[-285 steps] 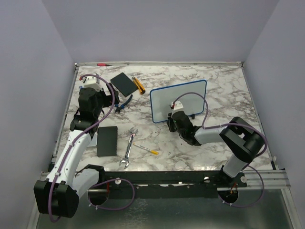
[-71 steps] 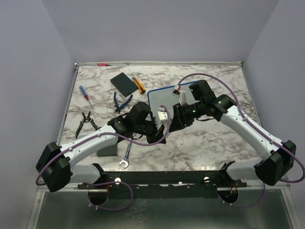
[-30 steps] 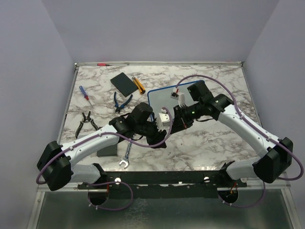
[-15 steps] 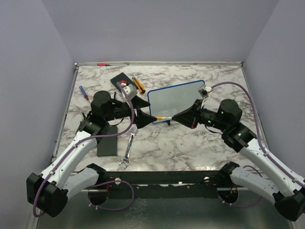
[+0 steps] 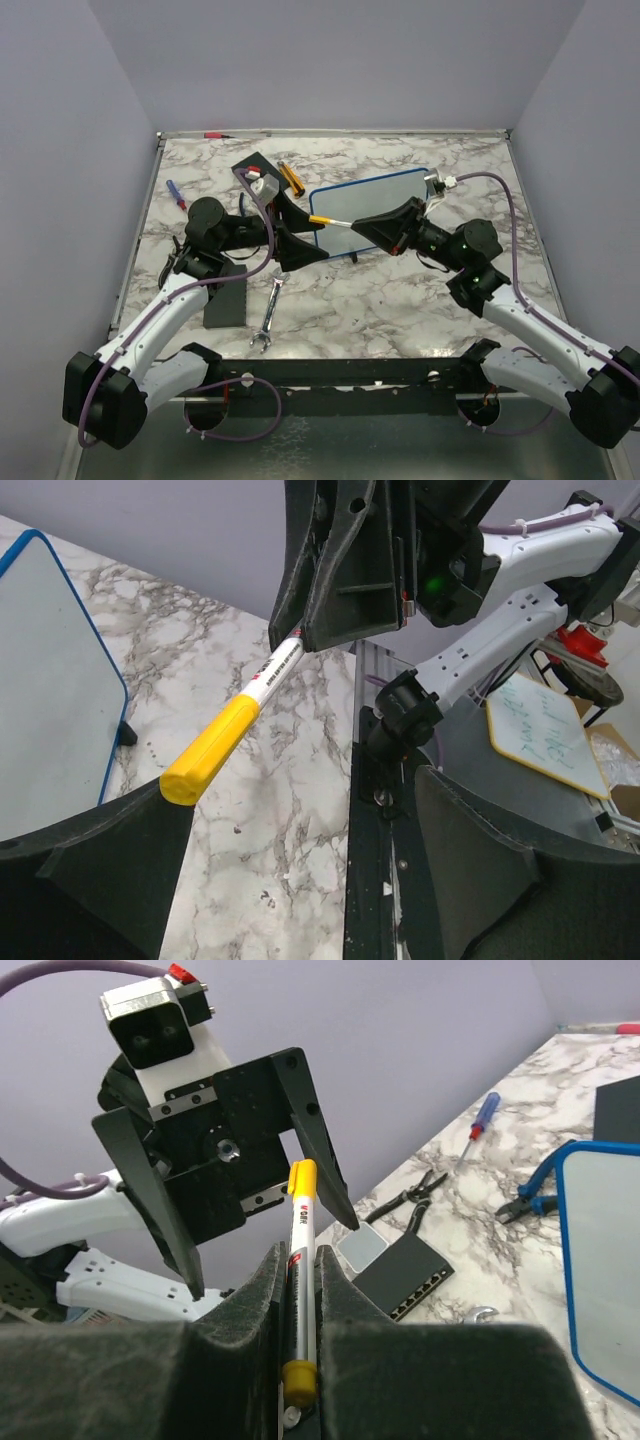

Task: Write a sentence on the whiteboard
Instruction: Open the whiteboard marker at the center of the board.

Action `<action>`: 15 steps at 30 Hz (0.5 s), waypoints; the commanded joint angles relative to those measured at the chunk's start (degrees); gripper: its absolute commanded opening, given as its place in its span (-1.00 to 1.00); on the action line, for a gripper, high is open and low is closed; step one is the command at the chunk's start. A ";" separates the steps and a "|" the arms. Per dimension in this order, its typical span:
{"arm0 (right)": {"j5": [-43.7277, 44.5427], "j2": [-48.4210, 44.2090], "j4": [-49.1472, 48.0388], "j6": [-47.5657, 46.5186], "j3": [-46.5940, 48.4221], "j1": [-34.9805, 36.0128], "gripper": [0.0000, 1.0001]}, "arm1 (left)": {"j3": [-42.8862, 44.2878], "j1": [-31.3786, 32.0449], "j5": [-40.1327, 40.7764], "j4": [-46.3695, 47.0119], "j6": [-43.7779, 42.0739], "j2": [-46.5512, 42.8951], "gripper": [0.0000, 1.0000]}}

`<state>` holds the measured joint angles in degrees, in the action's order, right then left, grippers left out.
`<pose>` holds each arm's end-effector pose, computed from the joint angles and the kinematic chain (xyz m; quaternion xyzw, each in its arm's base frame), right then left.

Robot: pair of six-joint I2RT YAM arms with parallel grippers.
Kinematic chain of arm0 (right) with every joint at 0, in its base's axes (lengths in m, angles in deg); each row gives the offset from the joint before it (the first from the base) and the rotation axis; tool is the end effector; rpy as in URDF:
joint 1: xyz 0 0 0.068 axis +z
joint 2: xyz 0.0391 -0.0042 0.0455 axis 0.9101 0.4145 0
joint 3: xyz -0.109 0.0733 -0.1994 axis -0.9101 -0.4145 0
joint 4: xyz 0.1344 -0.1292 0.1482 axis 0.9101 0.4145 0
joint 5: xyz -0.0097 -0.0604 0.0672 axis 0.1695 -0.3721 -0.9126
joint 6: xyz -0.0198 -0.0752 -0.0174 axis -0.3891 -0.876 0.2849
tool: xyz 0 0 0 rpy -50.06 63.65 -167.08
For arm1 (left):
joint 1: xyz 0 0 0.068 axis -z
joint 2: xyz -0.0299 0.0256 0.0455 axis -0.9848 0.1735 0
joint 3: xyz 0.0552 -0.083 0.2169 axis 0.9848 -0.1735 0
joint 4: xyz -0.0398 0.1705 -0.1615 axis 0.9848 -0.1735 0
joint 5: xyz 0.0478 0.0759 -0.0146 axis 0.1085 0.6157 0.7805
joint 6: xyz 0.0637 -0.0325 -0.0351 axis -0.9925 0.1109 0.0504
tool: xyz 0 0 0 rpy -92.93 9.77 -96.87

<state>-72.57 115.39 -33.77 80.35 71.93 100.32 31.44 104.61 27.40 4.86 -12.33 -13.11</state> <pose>0.1848 0.1661 0.3222 -0.1464 0.6060 0.5875 0.5159 0.1913 -0.1515 0.3268 0.3500 0.5728 -0.5808 0.4604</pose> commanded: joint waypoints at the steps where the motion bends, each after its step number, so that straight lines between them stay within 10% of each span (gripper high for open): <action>1: -3.58 1.78 -6.09 3.85 1.35 0.08 -0.99 | -0.55 -0.29 -3.37 2.74 1.40 0.15 0.71; 15: -7.30 4.29 -2.64 8.08 2.96 0.07 -0.99 | -1.23 -3.26 0.55 2.74 1.22 -1.43 0.18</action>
<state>-78.51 119.68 -38.31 86.86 72.08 100.32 31.18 102.64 26.70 6.19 -10.83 -13.19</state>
